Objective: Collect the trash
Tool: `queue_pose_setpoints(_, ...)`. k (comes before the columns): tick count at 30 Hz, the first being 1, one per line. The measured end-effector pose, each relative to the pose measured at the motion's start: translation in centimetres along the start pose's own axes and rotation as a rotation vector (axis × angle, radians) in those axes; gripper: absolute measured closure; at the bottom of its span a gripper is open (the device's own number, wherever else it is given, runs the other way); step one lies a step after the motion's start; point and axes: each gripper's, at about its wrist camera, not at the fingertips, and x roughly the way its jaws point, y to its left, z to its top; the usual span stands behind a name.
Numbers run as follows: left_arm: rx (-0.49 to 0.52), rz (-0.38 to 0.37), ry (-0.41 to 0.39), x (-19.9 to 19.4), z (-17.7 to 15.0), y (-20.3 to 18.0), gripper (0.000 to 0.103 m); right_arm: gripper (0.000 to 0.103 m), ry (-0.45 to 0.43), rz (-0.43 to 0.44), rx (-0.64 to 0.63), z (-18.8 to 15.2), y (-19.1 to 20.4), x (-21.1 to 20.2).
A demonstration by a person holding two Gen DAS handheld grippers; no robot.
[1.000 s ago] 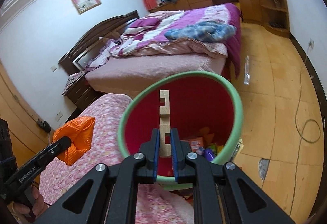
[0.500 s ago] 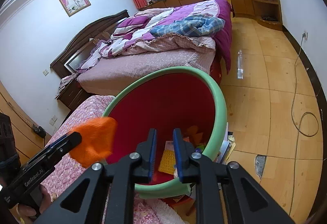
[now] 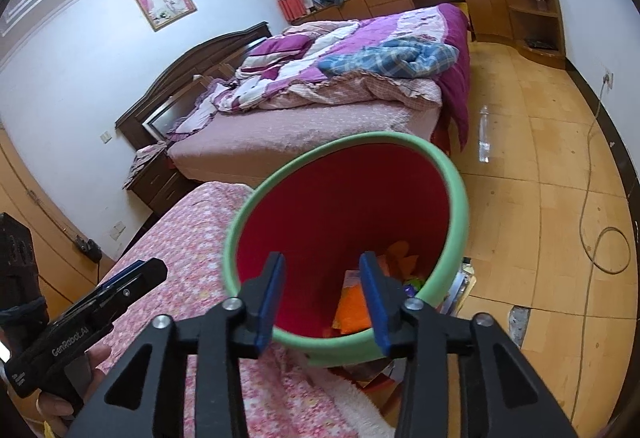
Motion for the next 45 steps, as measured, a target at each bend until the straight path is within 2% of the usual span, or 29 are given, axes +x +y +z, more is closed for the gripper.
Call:
queue_pose_setpoints(7,-0.054,0.059,-0.003,-2.6,-1.1,2.7,0.043,0.043,-0.001,0.03,-0.052,-1.2,3.1,-0.9)
queue_pose_setpoints(22,-0.135,0.248,-0.042,-9.2,-4.5,7.3,0.043,0.027,0.014,0.097,-0.162,-4.9,9.9,-2.4)
queue_pose_setpoints(33,-0.193,0.366,-0.08,-14.3,-7.6,9.6,0.043,0.021,0.002,0.157,-0.272,-8.2,15.1,-4.0)
queue_pose_setpoints(39,-0.226,0.4,-0.098,-16.2,-8.8,10.8,0.043,0.019,-0.004,0.17,-0.332,-9.9,17.0,-4.6)
queue_pose_setpoints(42,-0.244,0.414,-0.105,-16.9,-9.4,11.2,0.043,0.012,-0.01,0.17,-0.363,-10.8,17.7,-4.8)
queue_pose_setpoints(45,-0.26,0.432,-0.114,-17.6,-10.0,11.6,0.043,0.012,-0.022,0.165,-0.391,-11.5,18.3,-5.2)
